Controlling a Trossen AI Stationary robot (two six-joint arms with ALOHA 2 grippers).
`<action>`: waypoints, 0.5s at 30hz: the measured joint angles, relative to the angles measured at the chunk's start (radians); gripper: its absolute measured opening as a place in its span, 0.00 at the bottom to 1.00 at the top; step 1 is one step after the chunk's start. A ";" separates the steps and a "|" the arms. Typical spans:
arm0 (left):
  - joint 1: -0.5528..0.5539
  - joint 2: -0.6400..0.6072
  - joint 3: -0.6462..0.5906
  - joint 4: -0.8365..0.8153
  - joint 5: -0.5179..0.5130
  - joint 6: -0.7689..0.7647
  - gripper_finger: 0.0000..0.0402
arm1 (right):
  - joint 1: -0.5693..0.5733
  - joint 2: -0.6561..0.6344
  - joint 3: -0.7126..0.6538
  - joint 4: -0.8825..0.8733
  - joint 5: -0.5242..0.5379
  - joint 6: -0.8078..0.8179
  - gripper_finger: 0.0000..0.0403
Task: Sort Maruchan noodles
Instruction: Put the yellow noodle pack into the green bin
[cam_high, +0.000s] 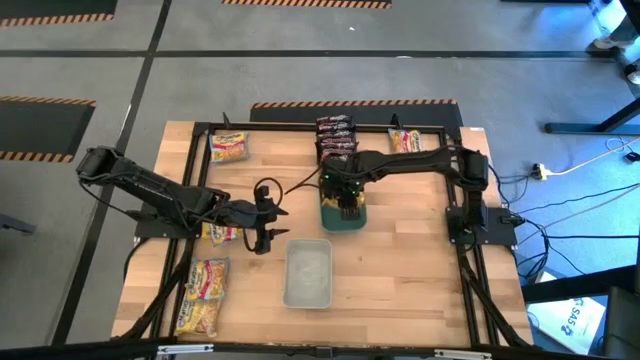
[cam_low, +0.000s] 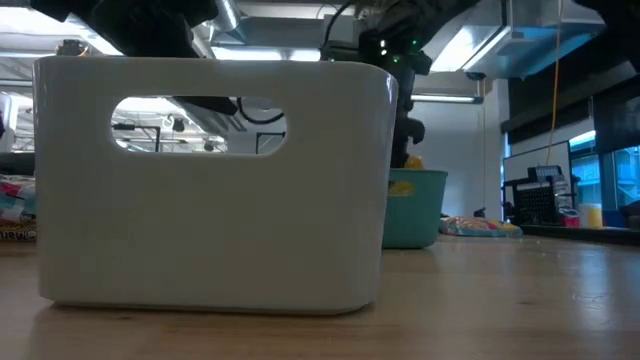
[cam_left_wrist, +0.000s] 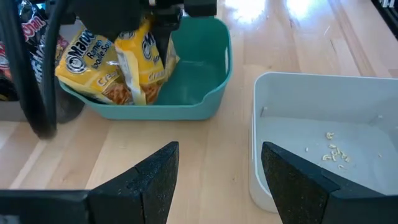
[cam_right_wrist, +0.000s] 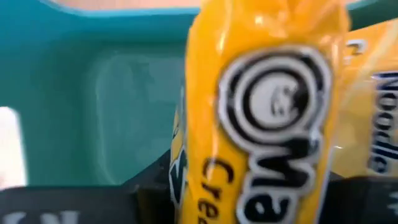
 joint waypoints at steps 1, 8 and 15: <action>0.000 0.000 0.000 0.000 0.001 0.000 0.56 | 0.000 0.005 0.000 0.000 0.002 0.003 0.37; 0.000 0.000 0.000 0.001 0.002 0.000 0.56 | 0.000 0.012 0.022 -0.044 0.072 -0.001 0.53; 0.000 0.000 0.001 0.030 0.002 0.002 0.56 | 0.000 0.008 0.123 -0.157 0.133 -0.002 0.58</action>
